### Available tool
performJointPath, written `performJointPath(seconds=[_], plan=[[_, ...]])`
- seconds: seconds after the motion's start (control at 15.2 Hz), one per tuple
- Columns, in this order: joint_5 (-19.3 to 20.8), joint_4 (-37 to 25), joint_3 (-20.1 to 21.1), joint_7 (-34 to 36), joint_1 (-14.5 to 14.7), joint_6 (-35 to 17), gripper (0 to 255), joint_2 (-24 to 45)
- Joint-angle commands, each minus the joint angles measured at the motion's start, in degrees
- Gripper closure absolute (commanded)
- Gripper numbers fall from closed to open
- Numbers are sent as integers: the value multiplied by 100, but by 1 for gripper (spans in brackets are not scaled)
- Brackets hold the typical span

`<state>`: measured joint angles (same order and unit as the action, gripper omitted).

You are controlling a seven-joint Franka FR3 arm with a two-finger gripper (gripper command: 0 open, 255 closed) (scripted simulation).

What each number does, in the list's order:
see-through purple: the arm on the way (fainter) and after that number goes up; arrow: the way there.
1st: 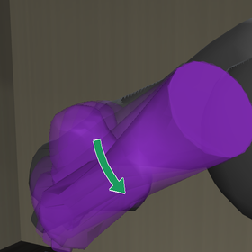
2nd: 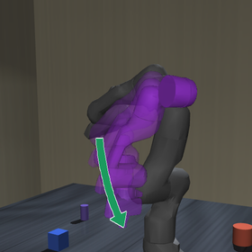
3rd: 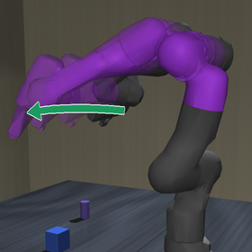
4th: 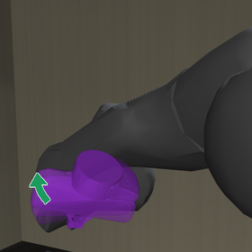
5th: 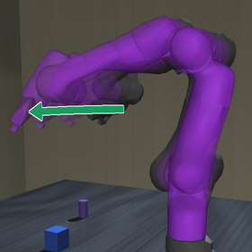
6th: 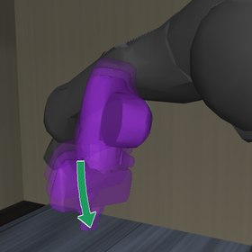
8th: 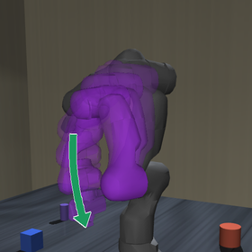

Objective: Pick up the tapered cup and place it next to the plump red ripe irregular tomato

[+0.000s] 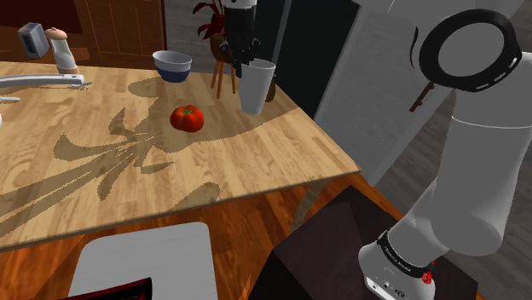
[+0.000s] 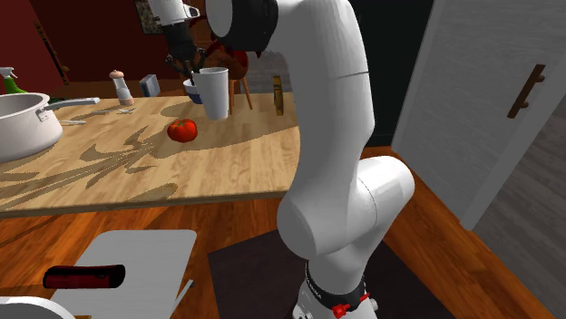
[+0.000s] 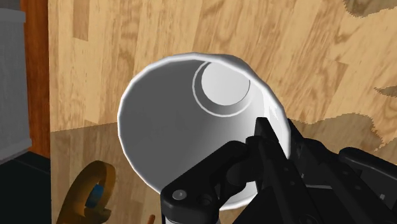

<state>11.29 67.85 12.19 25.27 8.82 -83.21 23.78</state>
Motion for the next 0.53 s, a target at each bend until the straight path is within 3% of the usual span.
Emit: performJointPath(seconds=[0.0,0.07,0.46], plan=[[100,-805,21,137,212,255,255,572],[143,-1206,15,170,310,391,255,842],[101,-412,22,240,222,-197,255,642]])
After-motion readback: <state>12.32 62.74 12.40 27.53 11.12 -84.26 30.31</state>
